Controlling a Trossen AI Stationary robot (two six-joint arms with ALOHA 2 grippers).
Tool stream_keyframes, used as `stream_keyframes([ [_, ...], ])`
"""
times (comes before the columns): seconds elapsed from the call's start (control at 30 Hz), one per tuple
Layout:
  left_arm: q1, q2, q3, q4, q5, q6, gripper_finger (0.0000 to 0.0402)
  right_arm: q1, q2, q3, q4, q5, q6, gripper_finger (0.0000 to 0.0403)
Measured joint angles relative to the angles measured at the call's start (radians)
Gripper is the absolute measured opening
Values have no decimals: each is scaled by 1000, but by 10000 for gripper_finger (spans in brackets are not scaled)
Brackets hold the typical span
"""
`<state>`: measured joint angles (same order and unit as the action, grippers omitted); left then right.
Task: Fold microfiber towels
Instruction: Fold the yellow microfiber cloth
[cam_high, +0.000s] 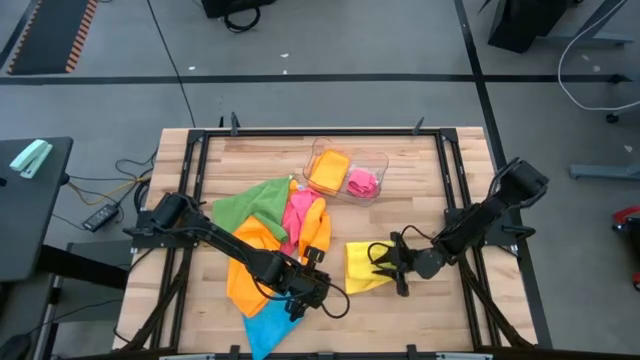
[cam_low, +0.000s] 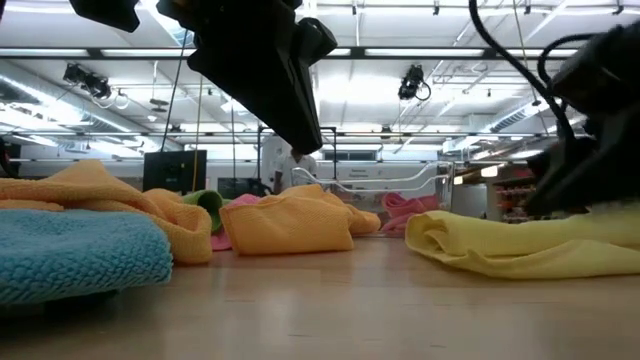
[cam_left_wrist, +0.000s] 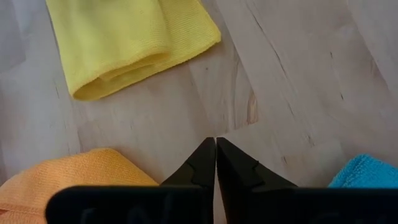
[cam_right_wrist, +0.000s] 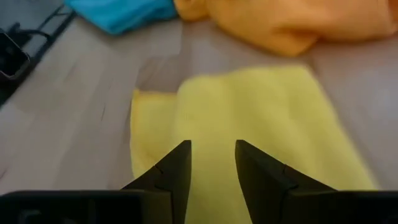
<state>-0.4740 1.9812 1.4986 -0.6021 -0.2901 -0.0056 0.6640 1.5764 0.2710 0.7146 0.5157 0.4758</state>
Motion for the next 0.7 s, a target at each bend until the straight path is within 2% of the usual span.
stream_keyframes([
  [0.17, 0, 0, 0, 1, 0, 0, 19, 30, 127, 2, 41, 12, 87, 133],
  [0.3, 0, 0, 0, 1, 0, -1, 14, 35, 159, 8, 49, 30, 119, 133],
  [0.43, 0, 0, 0, 1, 0, 0, 16, 34, 87, 5, 7, 26, 67, 133],
  [0.57, 0, 0, 0, 1, 0, 0, 24, 28, -31, 6, -15, 74, 9, 133],
  [0.7, 0, 0, 0, 1, 0, 0, 27, -33, -131, 6, -114, 77, 56, 134],
])
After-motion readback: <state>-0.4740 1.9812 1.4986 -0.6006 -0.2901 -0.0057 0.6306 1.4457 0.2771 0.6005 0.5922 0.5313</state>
